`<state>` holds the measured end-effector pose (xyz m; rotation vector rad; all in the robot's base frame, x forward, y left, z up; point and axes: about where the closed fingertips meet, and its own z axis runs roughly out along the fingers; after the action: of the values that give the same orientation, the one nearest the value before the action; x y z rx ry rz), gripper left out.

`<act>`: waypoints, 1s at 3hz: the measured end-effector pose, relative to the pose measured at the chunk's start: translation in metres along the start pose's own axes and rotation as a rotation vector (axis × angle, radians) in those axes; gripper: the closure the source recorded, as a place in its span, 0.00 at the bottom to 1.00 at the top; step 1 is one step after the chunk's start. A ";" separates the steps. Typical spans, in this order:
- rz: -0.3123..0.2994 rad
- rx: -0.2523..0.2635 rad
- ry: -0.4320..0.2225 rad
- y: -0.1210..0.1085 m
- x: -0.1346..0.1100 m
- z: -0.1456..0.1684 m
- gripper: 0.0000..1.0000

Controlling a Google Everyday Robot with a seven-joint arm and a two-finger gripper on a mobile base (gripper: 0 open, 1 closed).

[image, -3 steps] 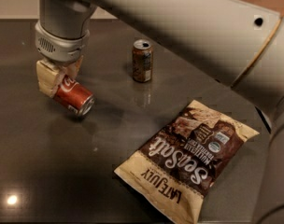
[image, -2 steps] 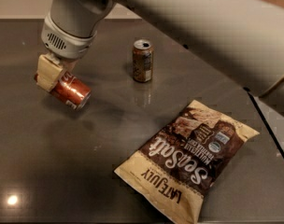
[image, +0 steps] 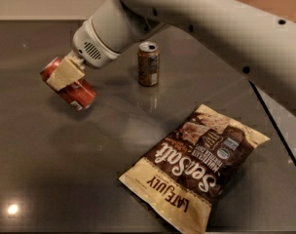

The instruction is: Place coke can upright

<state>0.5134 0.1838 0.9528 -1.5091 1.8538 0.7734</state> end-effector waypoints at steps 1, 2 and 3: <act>-0.015 -0.020 -0.148 -0.004 0.012 -0.010 1.00; -0.032 -0.028 -0.271 -0.008 0.027 -0.018 1.00; -0.060 -0.040 -0.397 -0.011 0.037 -0.026 1.00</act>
Offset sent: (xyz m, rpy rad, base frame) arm 0.0052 -0.0631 -0.0165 0.4411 -0.1165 0.0397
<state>0.5155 0.1394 0.9406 -1.3144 1.4998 1.0046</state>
